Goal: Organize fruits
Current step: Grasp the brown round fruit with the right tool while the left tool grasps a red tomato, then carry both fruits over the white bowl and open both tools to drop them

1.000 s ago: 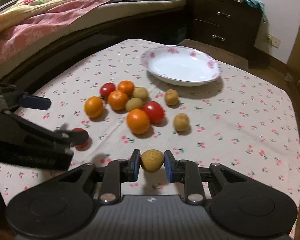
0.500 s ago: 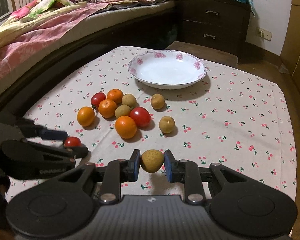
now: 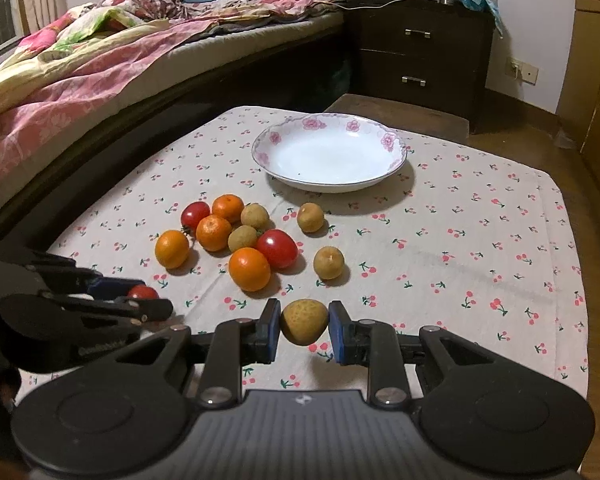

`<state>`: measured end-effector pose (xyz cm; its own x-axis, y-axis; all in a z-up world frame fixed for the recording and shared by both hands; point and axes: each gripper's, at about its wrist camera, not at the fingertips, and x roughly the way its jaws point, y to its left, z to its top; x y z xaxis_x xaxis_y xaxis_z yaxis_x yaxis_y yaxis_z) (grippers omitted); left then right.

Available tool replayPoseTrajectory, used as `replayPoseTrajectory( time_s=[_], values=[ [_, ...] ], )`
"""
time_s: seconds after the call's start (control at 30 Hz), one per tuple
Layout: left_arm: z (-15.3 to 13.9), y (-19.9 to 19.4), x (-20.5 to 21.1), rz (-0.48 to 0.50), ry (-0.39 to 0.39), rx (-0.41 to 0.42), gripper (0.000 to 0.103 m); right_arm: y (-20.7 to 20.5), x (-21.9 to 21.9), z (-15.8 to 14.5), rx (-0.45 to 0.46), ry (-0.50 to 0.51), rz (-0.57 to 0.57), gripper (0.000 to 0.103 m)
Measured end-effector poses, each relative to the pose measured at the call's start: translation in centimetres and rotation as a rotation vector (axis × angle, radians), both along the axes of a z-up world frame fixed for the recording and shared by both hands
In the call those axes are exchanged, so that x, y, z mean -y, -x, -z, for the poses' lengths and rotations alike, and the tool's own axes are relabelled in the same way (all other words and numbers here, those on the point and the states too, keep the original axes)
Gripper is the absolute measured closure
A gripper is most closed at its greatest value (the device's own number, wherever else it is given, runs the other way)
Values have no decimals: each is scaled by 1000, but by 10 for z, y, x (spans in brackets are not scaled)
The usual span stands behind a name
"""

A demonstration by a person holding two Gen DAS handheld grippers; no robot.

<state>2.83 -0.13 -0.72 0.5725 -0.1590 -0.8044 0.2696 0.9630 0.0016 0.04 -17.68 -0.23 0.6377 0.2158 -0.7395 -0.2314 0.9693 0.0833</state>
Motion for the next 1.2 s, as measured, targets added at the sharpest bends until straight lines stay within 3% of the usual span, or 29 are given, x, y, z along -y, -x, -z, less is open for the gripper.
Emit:
replayPoseTrajectory(
  time_s=[0.23,0.53,0.87,1.2],
  values=[
    [-26,-18,12,31,56,62,69,-16,4,-11,22,-32,17,65],
    [-50,-99,28,50,80,131,69,-91,10,-29,100,-42,36,65],
    [-32,-178,43,60,84,136,69,-185,11,-5,101,-43,35,65],
    [-9,-194,42,50,76,112,69,-206,5,15,113,-10,-19,65]
  ],
)
